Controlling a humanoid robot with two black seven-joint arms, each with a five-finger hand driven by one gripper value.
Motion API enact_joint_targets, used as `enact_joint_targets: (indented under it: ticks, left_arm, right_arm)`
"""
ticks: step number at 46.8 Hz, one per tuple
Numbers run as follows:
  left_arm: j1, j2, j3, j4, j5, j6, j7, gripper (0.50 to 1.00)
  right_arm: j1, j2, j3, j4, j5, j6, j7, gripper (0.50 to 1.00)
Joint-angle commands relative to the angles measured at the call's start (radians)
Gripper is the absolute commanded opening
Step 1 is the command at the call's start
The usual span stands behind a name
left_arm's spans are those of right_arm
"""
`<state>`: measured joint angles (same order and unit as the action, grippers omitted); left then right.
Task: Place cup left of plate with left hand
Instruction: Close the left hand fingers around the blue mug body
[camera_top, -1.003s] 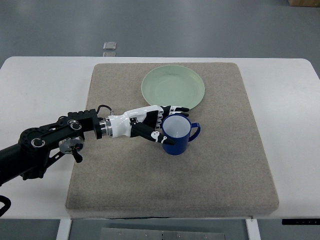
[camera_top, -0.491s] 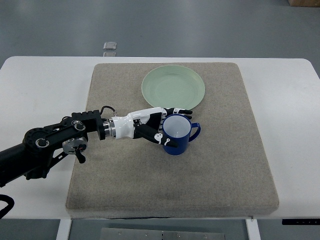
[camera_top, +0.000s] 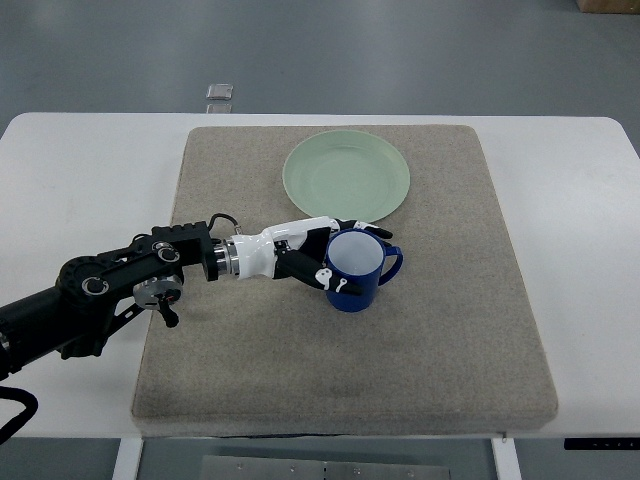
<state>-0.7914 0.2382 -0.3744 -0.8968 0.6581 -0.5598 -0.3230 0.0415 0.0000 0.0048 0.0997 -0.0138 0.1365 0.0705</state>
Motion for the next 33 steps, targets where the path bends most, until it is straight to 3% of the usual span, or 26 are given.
enact_joint_targets:
  ticks: [1,16,19,28,33]
  left_arm:
    - [0.000,0.000,0.000,0.002,0.000,0.003,-0.001,0.771]
    - [-0.006,-0.002,0.000,0.006,-0.002,0.009,-0.002,0.698]
    - [-0.006,-0.002,0.000,0.006,-0.002,0.012,-0.002,0.649]
    - [-0.009,-0.002,-0.008,0.006,-0.006,0.018,-0.002,0.606]
    - [-0.018,-0.002,-0.018,0.006,-0.009,0.054,-0.004,0.578]
  right_arm:
    - [0.000,0.000,0.000,0.000,0.000,0.000,0.000,0.934]
    - [0.000,0.000,0.000,0.000,0.000,0.000,0.000,0.934]
    - [0.001,0.000,0.000,0.000,0.000,0.000,0.000,0.934]
    - [0.000,0.000,0.000,0.000,0.000,0.000,0.000,0.934]
    - [0.000,0.000,0.000,0.000,0.000,0.000,0.000,0.934]
